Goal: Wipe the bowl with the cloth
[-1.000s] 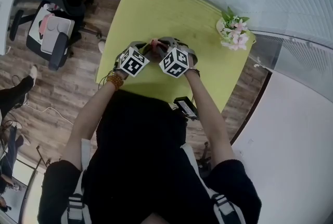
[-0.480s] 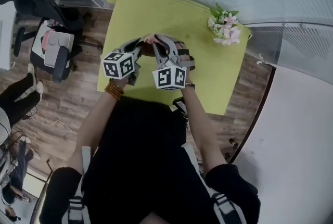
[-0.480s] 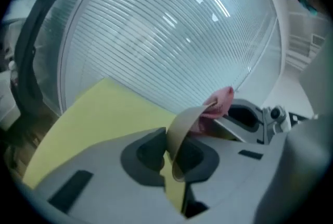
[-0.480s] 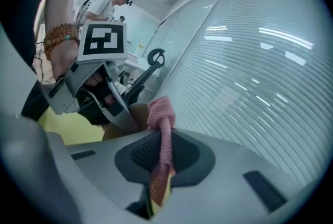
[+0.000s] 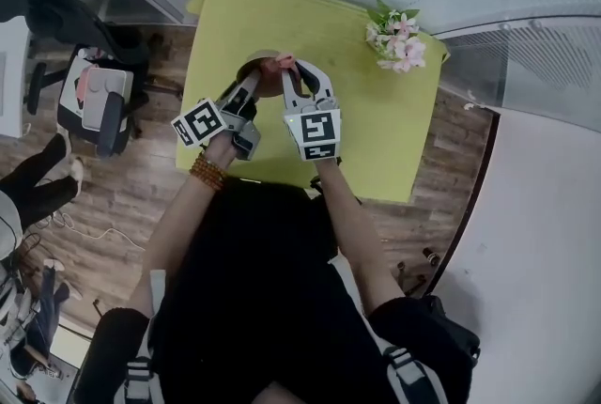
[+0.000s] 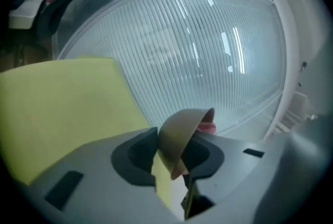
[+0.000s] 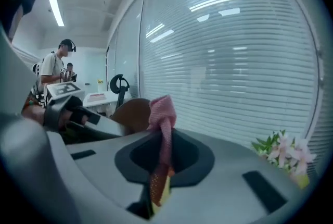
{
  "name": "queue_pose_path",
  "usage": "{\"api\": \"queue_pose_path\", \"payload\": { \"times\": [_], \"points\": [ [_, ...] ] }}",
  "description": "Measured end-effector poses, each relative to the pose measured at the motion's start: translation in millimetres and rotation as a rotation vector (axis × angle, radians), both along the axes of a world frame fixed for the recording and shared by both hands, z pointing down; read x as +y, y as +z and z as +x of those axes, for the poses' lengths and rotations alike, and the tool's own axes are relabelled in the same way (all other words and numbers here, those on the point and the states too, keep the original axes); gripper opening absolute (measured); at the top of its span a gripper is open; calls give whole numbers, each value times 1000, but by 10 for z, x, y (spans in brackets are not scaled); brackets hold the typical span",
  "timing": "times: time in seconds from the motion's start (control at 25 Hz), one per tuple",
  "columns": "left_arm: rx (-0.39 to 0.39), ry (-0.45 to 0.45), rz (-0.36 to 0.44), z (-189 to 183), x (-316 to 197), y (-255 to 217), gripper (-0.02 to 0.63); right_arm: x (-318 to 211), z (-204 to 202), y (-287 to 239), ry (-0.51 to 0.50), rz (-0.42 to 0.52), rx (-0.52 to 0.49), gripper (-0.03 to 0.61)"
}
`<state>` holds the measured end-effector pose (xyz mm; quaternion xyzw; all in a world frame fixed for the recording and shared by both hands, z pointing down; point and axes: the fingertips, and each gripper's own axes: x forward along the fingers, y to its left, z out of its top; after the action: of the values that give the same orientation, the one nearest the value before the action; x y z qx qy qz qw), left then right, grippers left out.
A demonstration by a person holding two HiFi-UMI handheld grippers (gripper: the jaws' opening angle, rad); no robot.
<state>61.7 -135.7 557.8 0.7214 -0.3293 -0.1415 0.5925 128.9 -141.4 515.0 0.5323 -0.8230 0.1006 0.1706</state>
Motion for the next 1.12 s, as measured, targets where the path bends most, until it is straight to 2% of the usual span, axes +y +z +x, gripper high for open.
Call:
{"api": "queue_pose_path", "payload": {
  "times": [0.04, 0.12, 0.2, 0.32, 0.36, 0.44, 0.52, 0.68, 0.96, 1.04, 1.12],
  "points": [
    [-39, 75, 21, 53, 51, 22, 114, 14, 29, 77, -27, -16, 50, 20],
    [-168, 189, 72, 76, 105, 60, 159, 54, 43, 148, -123, 4, 242, 20],
    [-373, 278, 165, 11, 121, 107, 163, 98, -14, 128, -236, 58, 422, 20],
    [-675, 448, 349, 25, 219, 175, 156, 181, -162, 72, -390, 127, 591, 20],
    [-743, 474, 391, 35, 231, 175, 151, 226, -242, 75, -445, 146, 639, 20],
    [-809, 480, 417, 35, 229, 166, 66, 316, -405, 91, -525, 175, 711, 20],
    [-783, 473, 377, 22, 243, 182, 55, 361, -474, 94, -533, 183, 732, 20],
    [-652, 392, 312, -19, 227, 103, 55, 352, -461, 19, -445, 186, 625, 20],
    [-345, 144, 186, -102, 128, -219, 59, 306, -260, -287, -188, 173, 323, 20],
    [-231, 74, 118, -129, 112, -277, 62, 298, -208, -347, -128, 166, 221, 20],
    [-127, 35, 24, -123, 144, -222, 64, 287, -197, -334, -106, 129, 160, 20]
  ]
}}
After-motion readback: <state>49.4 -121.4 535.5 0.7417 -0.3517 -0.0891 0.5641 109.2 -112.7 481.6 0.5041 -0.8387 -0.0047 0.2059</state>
